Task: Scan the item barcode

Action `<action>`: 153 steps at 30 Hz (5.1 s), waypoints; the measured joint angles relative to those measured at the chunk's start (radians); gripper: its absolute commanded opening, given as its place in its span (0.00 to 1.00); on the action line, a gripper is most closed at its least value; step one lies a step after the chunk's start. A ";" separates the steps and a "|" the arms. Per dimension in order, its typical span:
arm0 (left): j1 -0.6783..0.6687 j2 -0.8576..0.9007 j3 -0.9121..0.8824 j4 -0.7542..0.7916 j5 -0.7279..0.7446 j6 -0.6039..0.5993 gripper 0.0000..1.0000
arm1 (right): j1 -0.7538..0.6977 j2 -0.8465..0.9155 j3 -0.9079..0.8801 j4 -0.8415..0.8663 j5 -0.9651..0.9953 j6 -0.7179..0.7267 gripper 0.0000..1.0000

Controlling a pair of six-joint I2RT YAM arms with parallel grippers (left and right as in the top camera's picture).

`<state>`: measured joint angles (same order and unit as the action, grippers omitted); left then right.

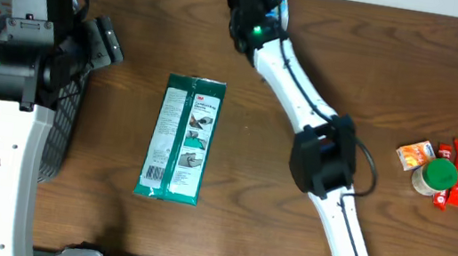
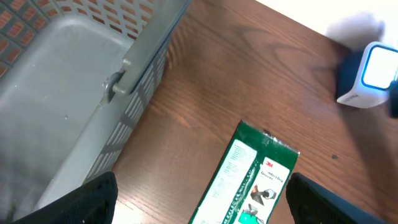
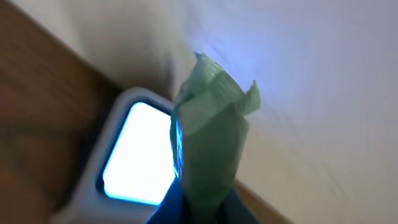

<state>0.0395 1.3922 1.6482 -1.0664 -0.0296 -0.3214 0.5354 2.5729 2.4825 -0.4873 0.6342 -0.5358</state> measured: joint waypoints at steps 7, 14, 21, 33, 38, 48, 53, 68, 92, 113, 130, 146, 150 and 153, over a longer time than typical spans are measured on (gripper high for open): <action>0.000 0.000 0.000 0.002 0.000 0.000 0.87 | -0.008 -0.341 0.005 -0.510 -0.045 0.237 0.01; 0.000 0.000 0.000 0.000 0.000 0.000 0.87 | -0.132 -0.544 0.025 -0.906 -0.269 0.327 0.01; 0.000 0.000 0.000 0.000 0.000 0.000 0.87 | -0.353 -0.512 -0.019 -1.072 -0.540 0.349 0.01; 0.000 0.000 0.000 0.000 0.000 0.000 0.87 | -0.596 -0.501 -0.561 -0.806 -0.716 0.352 0.01; 0.000 0.000 0.000 0.000 0.000 0.000 0.87 | -0.639 -0.501 -0.744 -0.654 -0.728 0.352 0.01; 0.000 0.000 0.000 0.000 0.000 0.000 0.87 | -0.687 -0.501 -0.904 -0.487 -0.705 0.363 0.62; 0.000 0.000 0.000 0.000 0.000 0.000 0.87 | -0.695 -0.501 -0.926 -0.461 -0.663 0.363 0.80; 0.000 0.000 0.000 0.000 0.000 0.000 0.87 | -0.640 -0.501 -0.926 -0.405 -0.881 0.454 0.61; 0.000 0.000 0.000 0.000 0.000 0.000 0.87 | -0.559 -0.501 -1.043 -0.330 -0.544 0.502 0.43; 0.000 0.000 0.000 0.000 0.000 0.000 0.87 | -0.245 -0.578 -0.888 -0.391 -1.048 0.606 0.83; 0.000 0.000 0.000 0.000 0.000 0.000 0.87 | 0.183 -0.578 -1.106 -0.005 -0.947 0.941 0.99; -0.003 0.005 -0.004 -0.013 0.079 -0.001 0.87 | 0.187 -0.578 -1.188 0.025 -0.906 0.980 0.99; -0.033 0.026 -0.066 -0.050 0.134 -0.005 0.87 | 0.187 -0.578 -1.196 0.025 -0.905 0.980 0.99; -0.058 0.069 -0.136 -0.052 0.155 -0.009 0.87 | 0.187 -0.578 -1.196 0.026 -0.903 0.980 0.99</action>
<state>-0.0181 1.4616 1.5120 -1.1187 0.1257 -0.3302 0.7219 1.9945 1.2861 -0.4614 -0.2687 0.4446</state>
